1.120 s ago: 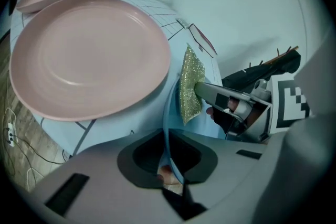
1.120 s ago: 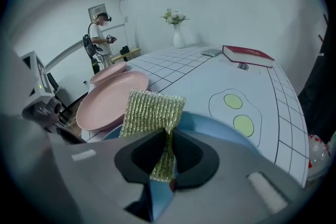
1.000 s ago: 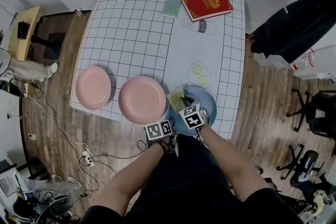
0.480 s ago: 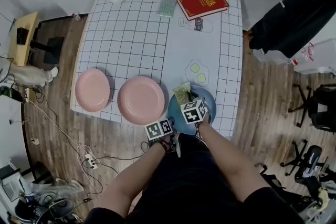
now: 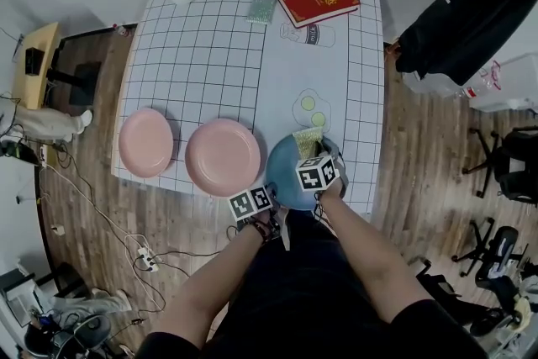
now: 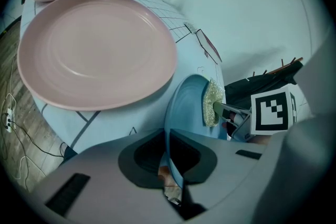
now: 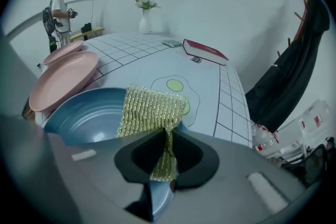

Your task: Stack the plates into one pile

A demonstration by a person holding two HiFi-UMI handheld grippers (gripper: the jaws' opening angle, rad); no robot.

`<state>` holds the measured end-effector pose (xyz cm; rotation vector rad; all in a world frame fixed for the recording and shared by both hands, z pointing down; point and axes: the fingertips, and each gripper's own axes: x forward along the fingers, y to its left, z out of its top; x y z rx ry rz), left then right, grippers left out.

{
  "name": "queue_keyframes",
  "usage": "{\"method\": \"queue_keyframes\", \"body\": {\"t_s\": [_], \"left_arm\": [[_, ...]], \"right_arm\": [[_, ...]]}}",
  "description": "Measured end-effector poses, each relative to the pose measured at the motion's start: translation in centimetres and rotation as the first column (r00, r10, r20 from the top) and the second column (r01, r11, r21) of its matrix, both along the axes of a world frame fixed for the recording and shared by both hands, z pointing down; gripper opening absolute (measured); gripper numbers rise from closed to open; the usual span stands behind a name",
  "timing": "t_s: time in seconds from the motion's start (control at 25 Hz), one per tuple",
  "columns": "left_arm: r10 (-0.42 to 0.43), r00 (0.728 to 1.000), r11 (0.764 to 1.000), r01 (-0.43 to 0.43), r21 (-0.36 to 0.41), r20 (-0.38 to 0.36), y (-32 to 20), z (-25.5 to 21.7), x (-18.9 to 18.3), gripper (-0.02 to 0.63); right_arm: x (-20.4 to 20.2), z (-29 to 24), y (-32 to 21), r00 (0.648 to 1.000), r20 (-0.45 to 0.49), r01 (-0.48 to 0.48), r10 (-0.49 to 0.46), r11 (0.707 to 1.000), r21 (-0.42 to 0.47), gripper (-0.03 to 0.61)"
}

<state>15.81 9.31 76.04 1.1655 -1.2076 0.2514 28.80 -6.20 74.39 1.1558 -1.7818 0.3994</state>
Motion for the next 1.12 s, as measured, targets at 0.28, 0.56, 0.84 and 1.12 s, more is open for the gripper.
{"method": "queue_keyframes", "body": {"t_s": [0.28,0.56,0.84,1.12], "left_arm": [[-0.008,1.0,1.0,0.008,0.002,0.001,0.0,0.1,-0.1,0.011],[-0.002,1.0,1.0,0.002,-0.001,0.005,0.0,0.0,-0.1,0.011],[0.012,1.0,1.0,-0.012,-0.011,0.007,0.0,0.1,-0.1,0.011],[0.058,0.998,0.998,-0.058,-0.01,0.018,0.0,0.0,0.0,0.012]], "right_arm": [[3.0,0.1,1.2,0.994,-0.056,-0.096,0.095,0.995,-0.016,0.055],[4.9,0.0,2.7,0.987,-0.062,-0.152,0.15,0.988,-0.019,0.055],[5.4,0.0,3.4,0.983,-0.045,-0.181,0.18,0.983,-0.035,0.055],[5.4,0.0,3.2,0.98,-0.014,-0.197,0.197,0.979,-0.043,0.055]]}}
